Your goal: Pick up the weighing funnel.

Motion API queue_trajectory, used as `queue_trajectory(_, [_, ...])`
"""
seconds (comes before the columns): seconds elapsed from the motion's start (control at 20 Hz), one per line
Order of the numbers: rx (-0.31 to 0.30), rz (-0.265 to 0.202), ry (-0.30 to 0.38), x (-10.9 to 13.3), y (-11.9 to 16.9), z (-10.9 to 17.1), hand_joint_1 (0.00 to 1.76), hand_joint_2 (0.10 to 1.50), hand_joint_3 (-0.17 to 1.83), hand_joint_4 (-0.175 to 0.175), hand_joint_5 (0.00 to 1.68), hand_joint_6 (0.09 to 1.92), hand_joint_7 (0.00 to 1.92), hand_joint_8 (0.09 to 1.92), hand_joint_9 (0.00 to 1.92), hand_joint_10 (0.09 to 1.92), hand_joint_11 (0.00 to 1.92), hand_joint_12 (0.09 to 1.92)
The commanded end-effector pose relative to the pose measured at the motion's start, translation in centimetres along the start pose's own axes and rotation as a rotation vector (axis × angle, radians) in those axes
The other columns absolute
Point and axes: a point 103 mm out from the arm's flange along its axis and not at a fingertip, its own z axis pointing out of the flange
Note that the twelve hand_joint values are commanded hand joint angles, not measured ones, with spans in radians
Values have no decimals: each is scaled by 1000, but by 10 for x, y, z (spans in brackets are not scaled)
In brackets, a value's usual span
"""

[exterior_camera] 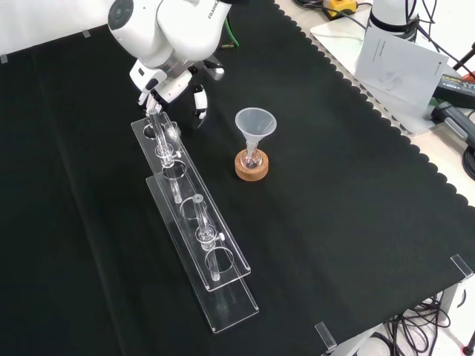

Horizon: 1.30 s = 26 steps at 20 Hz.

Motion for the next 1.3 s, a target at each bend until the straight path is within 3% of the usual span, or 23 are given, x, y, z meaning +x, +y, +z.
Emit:
queue_trajectory(0.05, [-13, 9, -12, -2, 6, 3, 895, 573, 621, -2, 665, 104, 436, 661, 639, 569, 339, 1342])
queue_trajectory(0.8, [3, -7, -20, -4, 16, 9, 907, 588, 618, 22, 828, 212, 495, 643, 695, 533, 366, 1323])
queue_trajectory(1.3, [-3, 3, -10, -7, 23, 14, 920, 600, 613, 27, 790, 465, 536, 617, 748, 477, 384, 1314])
